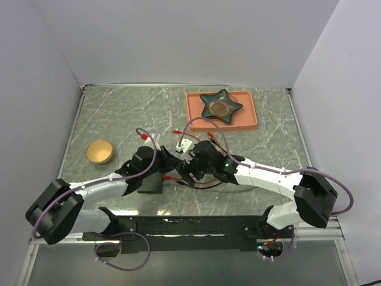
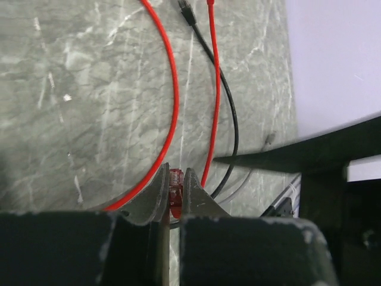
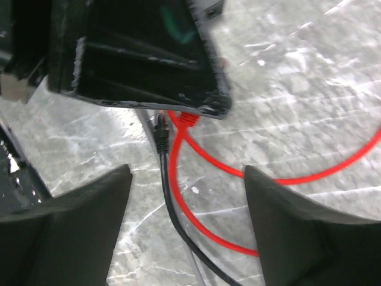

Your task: Insert the plug into the switch port

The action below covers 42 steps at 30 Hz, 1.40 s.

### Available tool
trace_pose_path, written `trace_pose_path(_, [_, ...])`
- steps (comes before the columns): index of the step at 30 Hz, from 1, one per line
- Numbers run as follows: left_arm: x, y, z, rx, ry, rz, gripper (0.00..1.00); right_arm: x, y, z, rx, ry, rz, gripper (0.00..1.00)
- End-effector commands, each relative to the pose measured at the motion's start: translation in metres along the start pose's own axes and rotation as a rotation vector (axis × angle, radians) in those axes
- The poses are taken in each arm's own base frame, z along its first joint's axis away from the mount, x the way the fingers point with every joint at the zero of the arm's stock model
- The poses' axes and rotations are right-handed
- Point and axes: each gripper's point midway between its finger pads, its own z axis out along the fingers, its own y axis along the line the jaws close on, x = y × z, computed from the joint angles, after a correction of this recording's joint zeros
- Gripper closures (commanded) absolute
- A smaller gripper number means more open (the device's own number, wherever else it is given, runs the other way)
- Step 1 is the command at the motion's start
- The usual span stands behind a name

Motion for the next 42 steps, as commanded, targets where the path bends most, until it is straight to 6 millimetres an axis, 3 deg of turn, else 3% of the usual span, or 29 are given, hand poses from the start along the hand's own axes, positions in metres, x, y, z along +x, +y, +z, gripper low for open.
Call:
trace_pose_path(1, [-0.023,-0.015,-0.006,0.004,-0.093,0.028,0.99,-0.028,-0.012,-0.014,0.080,-0.107,0.011,0.02])
trace_pose_path(7, [-0.031,-0.022,-0.017,0.020,-0.134,0.027,0.99,-0.038,-0.013,-0.014,0.090,-0.118,0.033,0.01])
trace_pose_path(16, [-0.034,-0.028,-0.025,0.043,-0.151,0.028,0.99,-0.064,-0.001,-0.010,0.024,-0.209,0.099,0.11])
trace_pose_path(21, [-0.034,-0.028,-0.025,0.043,-0.151,0.028,0.99,-0.081,0.001,-0.001,0.013,-0.218,0.131,0.40])
trace_pose_path(26, [-0.034,-0.028,-0.026,0.045,-0.151,0.032,0.99,-0.087,0.004,0.008,0.005,-0.227,0.163,0.51])
trace_pose_path(28, [-0.033,-0.027,-0.025,0.044,-0.149,0.035,0.99,-0.087,0.000,0.010,0.024,-0.224,0.184,0.67])
trace_pose_path(29, [-0.033,-0.028,-0.025,0.044,-0.149,0.035,0.99,-0.088,-0.005,0.011,0.052,-0.228,0.190,0.80])
trace_pose_path(32, [-0.033,-0.028,-0.025,0.046,-0.146,0.037,0.99,-0.086,-0.011,0.013,0.090,-0.212,0.186,1.00])
trace_pose_path(35, [-0.032,-0.026,-0.026,0.037,-0.145,0.040,0.96,-0.082,-0.014,0.010,0.108,-0.212,0.163,1.00])
trace_pose_path(37, [-0.033,-0.017,-0.026,-0.005,-0.152,0.039,0.90,-0.081,-0.015,0.006,0.111,-0.219,0.143,1.00])
trace_pose_path(39, [-0.037,-0.011,-0.028,-0.045,-0.172,0.037,0.52,-0.077,-0.014,0.002,0.106,-0.211,0.121,1.00])
trace_pose_path(40, [-0.035,-0.005,-0.031,-0.077,-0.167,0.033,0.24,-0.076,-0.013,0.000,0.100,-0.208,0.110,1.00])
trace_pose_path(42, [-0.043,0.002,-0.036,-0.132,-0.206,0.028,0.15,-0.072,-0.011,-0.003,0.088,-0.211,0.077,1.00])
